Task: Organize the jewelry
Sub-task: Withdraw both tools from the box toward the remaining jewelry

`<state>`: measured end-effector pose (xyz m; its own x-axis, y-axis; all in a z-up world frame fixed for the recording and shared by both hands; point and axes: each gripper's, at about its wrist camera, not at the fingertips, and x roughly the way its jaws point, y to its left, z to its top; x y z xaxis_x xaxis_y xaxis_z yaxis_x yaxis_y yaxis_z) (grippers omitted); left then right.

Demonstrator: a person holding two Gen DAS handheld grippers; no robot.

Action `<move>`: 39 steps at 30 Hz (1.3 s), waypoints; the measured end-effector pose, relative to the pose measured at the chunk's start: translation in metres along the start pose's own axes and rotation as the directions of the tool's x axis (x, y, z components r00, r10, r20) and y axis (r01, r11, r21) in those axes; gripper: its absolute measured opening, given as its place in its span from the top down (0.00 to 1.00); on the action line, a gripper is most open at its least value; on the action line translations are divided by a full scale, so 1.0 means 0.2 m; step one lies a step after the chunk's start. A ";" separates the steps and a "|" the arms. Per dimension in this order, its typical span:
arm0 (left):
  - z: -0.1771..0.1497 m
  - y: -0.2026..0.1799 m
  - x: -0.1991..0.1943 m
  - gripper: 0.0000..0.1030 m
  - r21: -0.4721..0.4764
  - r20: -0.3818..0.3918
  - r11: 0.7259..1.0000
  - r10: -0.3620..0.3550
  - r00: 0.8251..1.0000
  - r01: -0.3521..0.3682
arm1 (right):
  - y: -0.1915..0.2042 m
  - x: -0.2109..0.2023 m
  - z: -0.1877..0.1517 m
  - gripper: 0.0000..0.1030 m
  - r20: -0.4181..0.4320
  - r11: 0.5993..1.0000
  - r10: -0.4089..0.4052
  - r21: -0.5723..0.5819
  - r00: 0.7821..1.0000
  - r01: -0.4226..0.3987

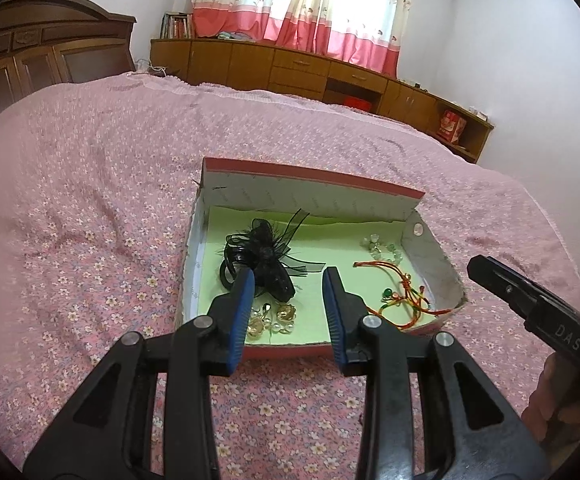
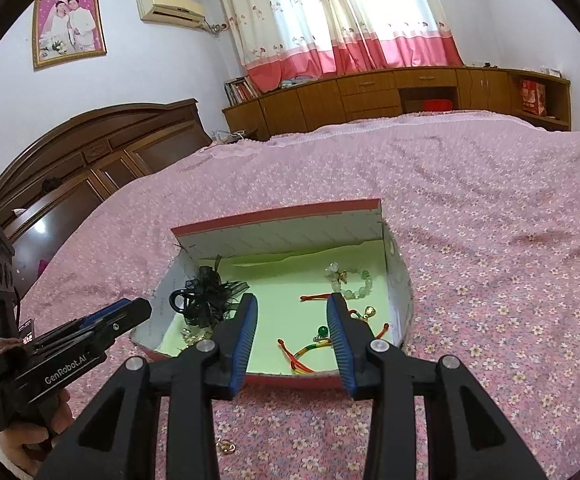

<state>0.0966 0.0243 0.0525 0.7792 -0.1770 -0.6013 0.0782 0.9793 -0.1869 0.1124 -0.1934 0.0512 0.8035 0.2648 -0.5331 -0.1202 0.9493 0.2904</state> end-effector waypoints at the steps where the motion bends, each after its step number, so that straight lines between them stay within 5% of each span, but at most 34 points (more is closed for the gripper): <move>1: 0.00 0.00 -0.01 0.74 0.003 0.002 1.000 -0.001 1.000 0.001 | 0.00 -0.01 0.00 0.62 0.003 1.000 0.001 0.000 1.000 -0.001; 20: -0.03 -0.06 -0.13 0.73 0.017 -0.002 0.999 -0.038 0.999 0.039 | 0.00 -0.22 -0.05 0.61 0.023 1.000 -0.003 0.014 1.000 0.003; 39: -0.19 -0.11 -0.12 0.73 0.016 -0.120 0.997 -0.077 0.990 0.080 | -0.05 -0.27 -0.21 0.61 -0.065 0.999 -0.025 0.034 0.998 0.027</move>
<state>0.0527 0.0023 0.0423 0.6904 -0.2628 -0.6740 0.1505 0.9635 -0.2216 0.0453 -0.2092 0.0434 0.7667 0.2513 -0.5908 -0.0783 0.9500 0.3024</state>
